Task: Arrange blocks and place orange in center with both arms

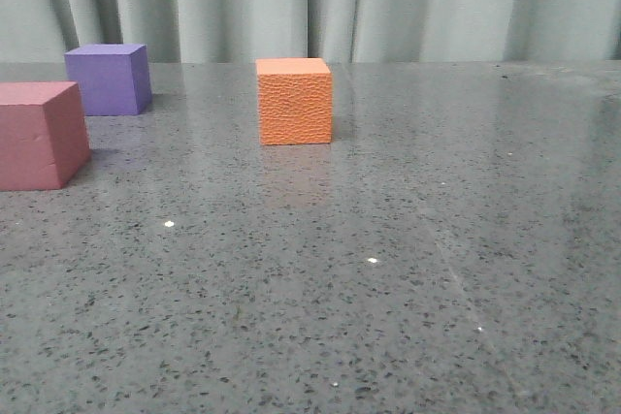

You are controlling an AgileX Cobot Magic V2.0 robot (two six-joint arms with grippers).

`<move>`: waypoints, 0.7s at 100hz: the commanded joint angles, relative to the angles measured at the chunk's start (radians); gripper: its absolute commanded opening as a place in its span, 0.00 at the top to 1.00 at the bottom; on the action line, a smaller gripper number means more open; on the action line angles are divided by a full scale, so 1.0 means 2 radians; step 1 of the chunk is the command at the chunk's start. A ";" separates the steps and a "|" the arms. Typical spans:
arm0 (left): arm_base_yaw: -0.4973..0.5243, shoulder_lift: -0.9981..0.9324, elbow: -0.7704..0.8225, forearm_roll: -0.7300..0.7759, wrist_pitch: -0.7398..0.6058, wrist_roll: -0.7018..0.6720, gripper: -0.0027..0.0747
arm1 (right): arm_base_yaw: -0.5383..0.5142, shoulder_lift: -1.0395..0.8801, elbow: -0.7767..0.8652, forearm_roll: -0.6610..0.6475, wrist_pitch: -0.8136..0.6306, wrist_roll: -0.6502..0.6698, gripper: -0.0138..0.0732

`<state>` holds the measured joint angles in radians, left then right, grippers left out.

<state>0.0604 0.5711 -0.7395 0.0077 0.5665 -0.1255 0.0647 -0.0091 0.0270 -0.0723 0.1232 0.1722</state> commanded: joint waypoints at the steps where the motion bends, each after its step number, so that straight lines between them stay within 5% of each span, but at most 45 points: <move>1: 0.001 0.050 -0.068 -0.004 -0.020 0.003 0.99 | -0.002 -0.013 -0.006 -0.007 -0.043 -0.007 0.92; 42: 0.001 0.142 -0.134 -0.004 -0.015 0.006 0.94 | -0.002 -0.013 -0.006 -0.007 -0.043 -0.007 0.92; 52: 0.001 0.142 -0.134 -0.004 -0.017 0.027 0.69 | -0.002 -0.013 -0.006 -0.007 -0.043 -0.007 0.92; 67: 0.001 0.142 -0.134 -0.004 -0.021 0.036 0.03 | -0.002 -0.013 -0.006 -0.007 -0.043 -0.007 0.92; 70: 0.001 0.142 -0.134 -0.004 -0.020 0.035 0.06 | -0.002 -0.013 -0.006 -0.007 -0.043 -0.007 0.92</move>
<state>0.0604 0.8586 -0.9723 0.0077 0.6058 -0.0618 0.0647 -0.0091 0.0270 -0.0723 0.1232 0.1715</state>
